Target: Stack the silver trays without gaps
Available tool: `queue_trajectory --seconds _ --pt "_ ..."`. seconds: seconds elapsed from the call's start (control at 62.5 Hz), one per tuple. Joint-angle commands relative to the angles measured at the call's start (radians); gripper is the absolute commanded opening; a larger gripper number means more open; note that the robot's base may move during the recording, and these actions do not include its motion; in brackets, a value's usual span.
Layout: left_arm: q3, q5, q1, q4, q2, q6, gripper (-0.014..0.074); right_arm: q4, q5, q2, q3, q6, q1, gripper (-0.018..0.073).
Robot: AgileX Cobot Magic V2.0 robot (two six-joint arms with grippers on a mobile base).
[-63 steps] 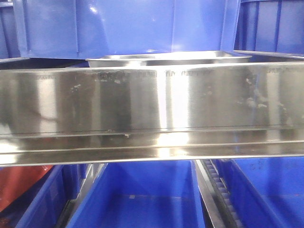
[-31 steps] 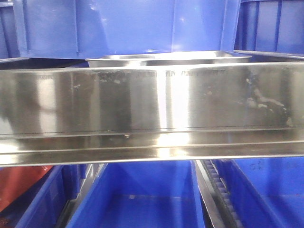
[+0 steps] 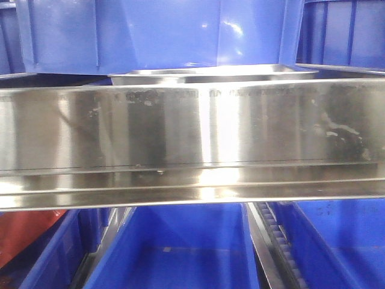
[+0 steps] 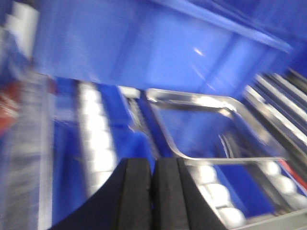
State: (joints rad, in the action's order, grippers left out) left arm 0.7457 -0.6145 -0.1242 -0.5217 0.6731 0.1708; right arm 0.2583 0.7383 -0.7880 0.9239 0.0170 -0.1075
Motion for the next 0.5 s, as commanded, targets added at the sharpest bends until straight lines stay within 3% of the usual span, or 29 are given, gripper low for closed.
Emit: queue_trajectory --seconds 0.0,0.336,0.48 --pt "0.070 0.004 -0.038 -0.031 0.085 0.017 -0.0017 -0.016 -0.007 -0.068 0.030 0.011 -0.045 -0.0061" --pt "0.268 0.052 -0.173 -0.002 0.396 0.002 -0.0017 -0.021 -0.044 -0.267 0.096 0.002 -0.074 -0.0061" --pt "0.287 0.120 -0.250 0.105 0.468 -0.086 -0.0017 -0.022 -0.056 -0.312 0.103 -0.017 -0.074 -0.0061"
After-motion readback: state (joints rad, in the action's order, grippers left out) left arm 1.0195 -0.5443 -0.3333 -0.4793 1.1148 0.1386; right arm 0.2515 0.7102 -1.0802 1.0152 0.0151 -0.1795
